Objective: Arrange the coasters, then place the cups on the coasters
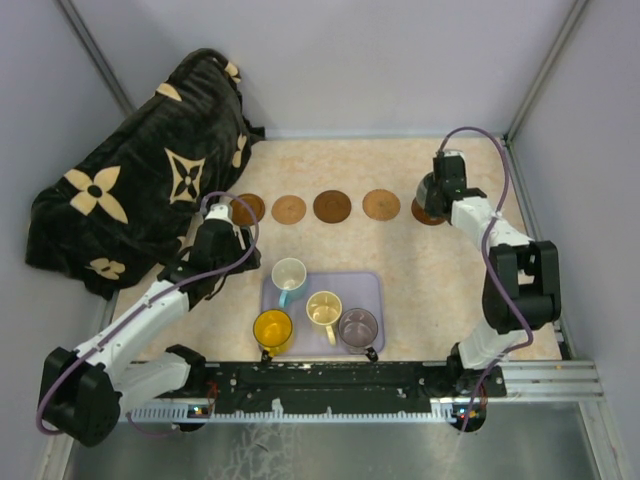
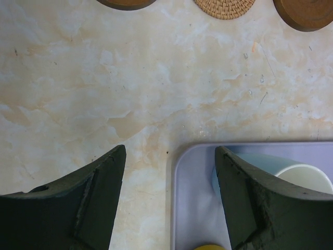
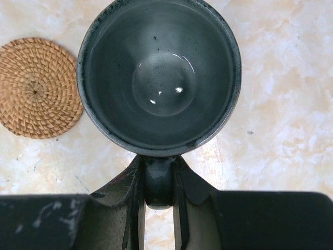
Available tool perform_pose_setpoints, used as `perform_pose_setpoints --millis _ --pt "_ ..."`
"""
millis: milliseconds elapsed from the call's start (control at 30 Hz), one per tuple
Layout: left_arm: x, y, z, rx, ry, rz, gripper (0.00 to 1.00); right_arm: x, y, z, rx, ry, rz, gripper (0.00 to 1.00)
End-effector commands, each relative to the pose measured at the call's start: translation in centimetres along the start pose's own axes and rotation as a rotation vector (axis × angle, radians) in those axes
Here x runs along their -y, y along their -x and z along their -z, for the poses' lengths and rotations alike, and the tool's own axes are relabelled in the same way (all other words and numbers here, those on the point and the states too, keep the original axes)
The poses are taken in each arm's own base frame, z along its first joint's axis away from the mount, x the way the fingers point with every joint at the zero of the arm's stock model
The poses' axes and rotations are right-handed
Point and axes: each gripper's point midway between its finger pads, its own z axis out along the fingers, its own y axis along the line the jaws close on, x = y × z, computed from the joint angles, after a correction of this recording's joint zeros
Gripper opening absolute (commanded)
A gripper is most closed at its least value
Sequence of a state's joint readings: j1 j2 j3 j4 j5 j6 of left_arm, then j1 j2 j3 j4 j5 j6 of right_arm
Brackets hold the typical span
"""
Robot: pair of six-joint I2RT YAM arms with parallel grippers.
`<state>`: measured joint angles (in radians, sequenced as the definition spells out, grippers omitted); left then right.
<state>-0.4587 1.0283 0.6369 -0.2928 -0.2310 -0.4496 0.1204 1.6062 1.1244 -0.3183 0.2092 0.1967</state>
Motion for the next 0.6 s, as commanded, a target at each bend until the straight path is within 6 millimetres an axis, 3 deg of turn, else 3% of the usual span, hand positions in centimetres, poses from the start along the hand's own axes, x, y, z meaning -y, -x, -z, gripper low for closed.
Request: perform_pose_setpoints --millis 0,567 --pt "0.9 1.8 0.1 0.046 -0.024 0.003 0.75 -0.7 7.1 0.3 0.189 0.035 -0.002 0.00" --pt "0.7 1.4 0.0 0.039 -0.016 0.004 0.75 0.4 6.2 -0.5 0.168 -0.010 -0.011 0.00"
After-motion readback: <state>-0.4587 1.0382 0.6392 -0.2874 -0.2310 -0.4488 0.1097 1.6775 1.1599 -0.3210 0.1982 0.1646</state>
